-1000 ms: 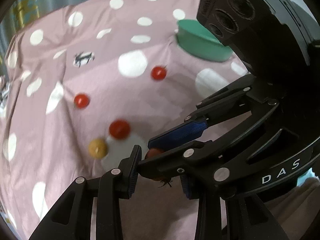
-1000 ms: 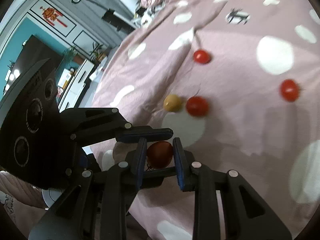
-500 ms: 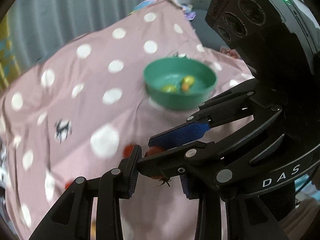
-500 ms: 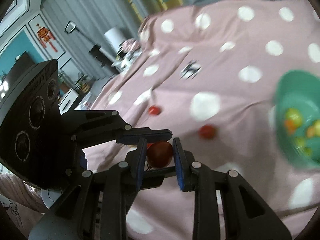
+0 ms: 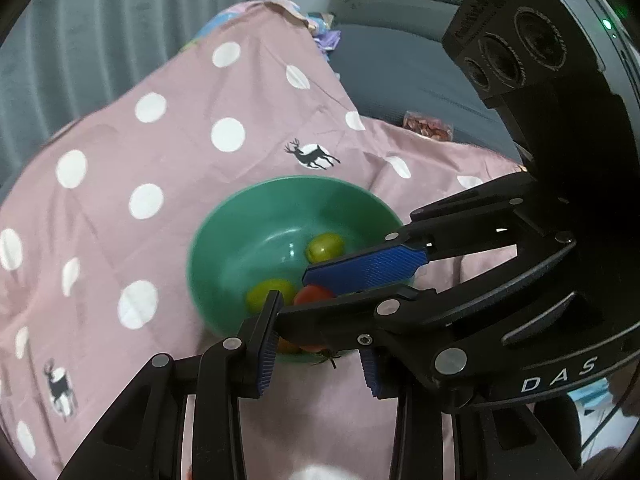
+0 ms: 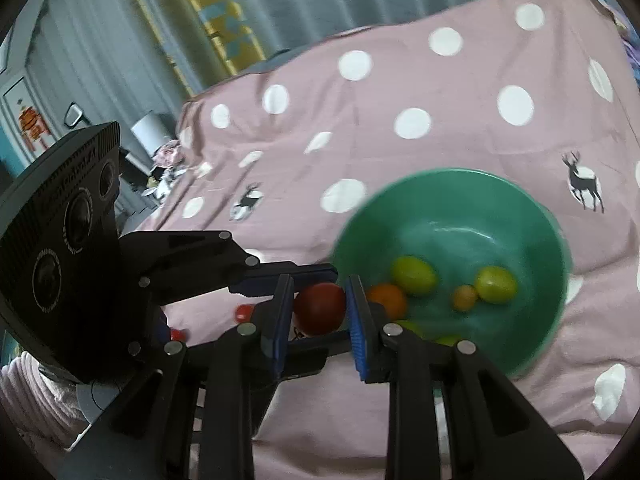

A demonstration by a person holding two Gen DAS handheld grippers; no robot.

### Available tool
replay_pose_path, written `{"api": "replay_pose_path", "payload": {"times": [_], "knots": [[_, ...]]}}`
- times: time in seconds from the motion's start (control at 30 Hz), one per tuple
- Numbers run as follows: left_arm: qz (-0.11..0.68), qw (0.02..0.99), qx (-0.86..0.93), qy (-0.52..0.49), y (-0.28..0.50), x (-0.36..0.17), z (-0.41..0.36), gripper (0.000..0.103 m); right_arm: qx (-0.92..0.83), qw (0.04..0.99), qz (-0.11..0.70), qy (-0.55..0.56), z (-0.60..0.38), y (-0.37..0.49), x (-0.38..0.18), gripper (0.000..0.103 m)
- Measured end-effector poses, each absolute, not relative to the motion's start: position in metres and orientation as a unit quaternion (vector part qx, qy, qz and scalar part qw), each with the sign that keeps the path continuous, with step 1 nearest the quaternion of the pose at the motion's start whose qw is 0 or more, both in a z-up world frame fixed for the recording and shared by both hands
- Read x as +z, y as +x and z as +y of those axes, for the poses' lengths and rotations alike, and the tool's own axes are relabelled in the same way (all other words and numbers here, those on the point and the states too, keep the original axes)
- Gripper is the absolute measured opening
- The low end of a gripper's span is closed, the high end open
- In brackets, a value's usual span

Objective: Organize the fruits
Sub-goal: 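Carry the cherry tomato over the teal bowl and release it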

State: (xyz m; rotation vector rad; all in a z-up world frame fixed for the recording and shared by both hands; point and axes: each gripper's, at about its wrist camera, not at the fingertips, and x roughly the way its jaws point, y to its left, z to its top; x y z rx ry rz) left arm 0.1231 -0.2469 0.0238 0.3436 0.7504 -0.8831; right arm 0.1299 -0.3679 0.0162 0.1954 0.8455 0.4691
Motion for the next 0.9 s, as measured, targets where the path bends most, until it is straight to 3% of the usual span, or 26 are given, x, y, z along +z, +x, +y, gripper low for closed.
{"api": "replay_pose_path", "payload": {"times": [0.43,0.5,0.53,0.57,0.63,0.7,0.9], "knots": [[0.404,0.808,-0.409,0.133,0.138,-0.009,-0.252,0.036,0.204,0.869,0.437,0.112,-0.364,0.134,-0.008,0.029],[0.403,0.809,-0.407,0.131,0.136,-0.008,-0.248,0.037,0.201,0.871,0.434,0.112,-0.364,0.13,-0.007,0.034],[0.402,0.812,-0.404,0.13,0.136,-0.007,-0.247,0.04,0.196,0.873,0.432,0.11,-0.364,0.128,-0.005,0.037],[0.4,0.815,-0.399,0.129,0.136,-0.007,-0.245,0.044,0.189,0.877,0.429,0.107,-0.363,0.127,-0.003,0.047],[0.398,0.823,-0.386,0.124,0.135,-0.004,-0.239,0.072,0.175,0.888,0.416,0.092,-0.36,0.117,0.003,0.055],[0.395,0.829,-0.379,0.114,0.13,0.0,-0.229,0.082,0.167,0.896,0.404,0.079,-0.359,0.111,0.008,0.06],[0.384,0.852,-0.338,0.111,0.108,0.011,-0.196,0.09,0.124,0.93,0.344,0.026,-0.351,0.076,0.034,0.072]]}}
